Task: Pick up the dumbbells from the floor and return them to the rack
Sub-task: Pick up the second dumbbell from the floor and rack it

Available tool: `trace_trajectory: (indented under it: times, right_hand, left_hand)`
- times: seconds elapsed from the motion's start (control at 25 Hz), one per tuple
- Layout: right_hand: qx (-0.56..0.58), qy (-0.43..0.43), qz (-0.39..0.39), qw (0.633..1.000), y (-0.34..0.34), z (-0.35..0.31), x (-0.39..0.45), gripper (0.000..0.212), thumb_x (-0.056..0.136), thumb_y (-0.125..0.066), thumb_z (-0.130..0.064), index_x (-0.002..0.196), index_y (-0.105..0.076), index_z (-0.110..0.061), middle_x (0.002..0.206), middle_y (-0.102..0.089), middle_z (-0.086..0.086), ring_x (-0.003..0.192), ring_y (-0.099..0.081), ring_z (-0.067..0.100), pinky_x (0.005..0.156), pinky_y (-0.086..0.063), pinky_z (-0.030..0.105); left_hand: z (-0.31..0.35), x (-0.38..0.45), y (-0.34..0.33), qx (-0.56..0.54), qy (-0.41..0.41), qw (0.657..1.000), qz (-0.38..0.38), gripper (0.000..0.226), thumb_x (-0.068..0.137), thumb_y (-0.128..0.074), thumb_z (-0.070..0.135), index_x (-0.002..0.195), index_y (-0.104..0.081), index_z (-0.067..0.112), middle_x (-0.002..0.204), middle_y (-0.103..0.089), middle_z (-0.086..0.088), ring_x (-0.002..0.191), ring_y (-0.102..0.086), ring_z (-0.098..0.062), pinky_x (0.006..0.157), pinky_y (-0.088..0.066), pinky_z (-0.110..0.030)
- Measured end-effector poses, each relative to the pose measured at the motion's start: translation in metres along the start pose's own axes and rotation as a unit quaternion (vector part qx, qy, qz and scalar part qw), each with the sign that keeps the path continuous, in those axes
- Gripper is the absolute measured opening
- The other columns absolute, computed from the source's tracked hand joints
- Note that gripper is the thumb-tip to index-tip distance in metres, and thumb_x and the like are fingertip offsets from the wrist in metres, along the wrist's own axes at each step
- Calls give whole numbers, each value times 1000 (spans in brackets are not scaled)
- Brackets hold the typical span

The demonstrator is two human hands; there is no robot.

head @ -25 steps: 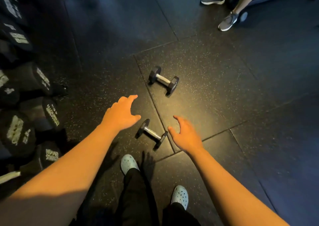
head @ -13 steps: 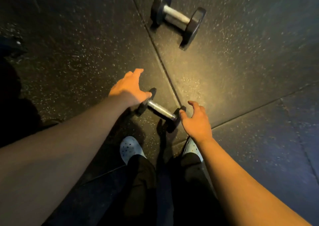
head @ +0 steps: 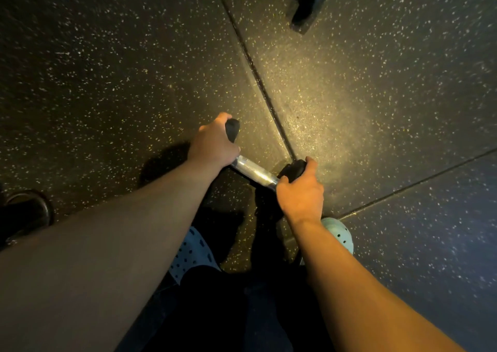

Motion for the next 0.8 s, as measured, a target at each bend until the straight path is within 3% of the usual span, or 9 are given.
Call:
trace_trajectory:
  times: [0.16, 0.28, 0.44, 0.56, 0.68, 0.8]
  right_hand:
    - [-5, 15, 2, 1000, -1, -5, -10, 67, 98, -52, -14, 157, -21, -14, 119, -65, 26, 110, -62, 42, 94, -47, 45]
    - [-11, 64, 17, 998, 12, -21, -24, 67, 100, -51, -17, 158, -18, -18, 114, -67, 23, 104, -64, 40, 90, -50, 45]
    - [-17, 155, 37, 987, 54, -73, -54, 70, 101, -53, -19, 160, -16, -21, 115, -68, 16, 100, -66, 33, 87, -51, 40]
    - [-33, 227, 43, 972, 98, -130, -94, 71, 100, -55, -19, 160, -17, -24, 123, -67, 16, 105, -65, 33, 90, -51, 43]
    - [-43, 312, 53, 948, 138, -187, -147, 69, 100, -56, -21, 159, -21, -29, 118, -69, 13, 98, -67, 32, 82, -53, 43]
    - [-37, 376, 55, 924, 179, -252, -227, 67, 99, -57, -23, 158, -26, -32, 120, -70, 12, 95, -68, 34, 73, -50, 37]
  left_hand:
    - [-4, -11, 4, -16, -16, 999, 43, 63, 90, -69, 9, 147, -48, 26, 130, -63, -13, 119, -58, -32, 89, -48, -35]
    - [-6, -34, 20, -82, -1, 994, 70, 64, 92, -66, 7, 148, -46, 29, 131, -63, -11, 118, -61, -30, 83, -47, -29]
    - [7, -80, 75, -200, 3, 970, 138, 62, 93, -67, 5, 148, -47, 26, 130, -64, -8, 113, -62, -24, 94, -50, -33]
    - [24, -122, 142, -251, 5, 949, 192, 64, 93, -68, 6, 149, -46, 28, 107, -60, 2, 92, -57, -10, 84, -45, -20]
    - [34, -174, 215, -282, 27, 930, 236, 65, 94, -68, 12, 148, -44, 38, 88, -57, 5, 71, -52, -9, 68, -40, -20]
    - [42, -249, 307, -328, 41, 903, 275, 66, 94, -67, 13, 148, -42, 43, 93, -63, 4, 71, -55, -6, 66, -42, -20]
Point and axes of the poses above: each hand's wrist, its own x-axis towards the middle knuckle, its own y-axis out of the back of the hand, z = x × y, the point moved 4 cm from there along x, towards the middle knuckle
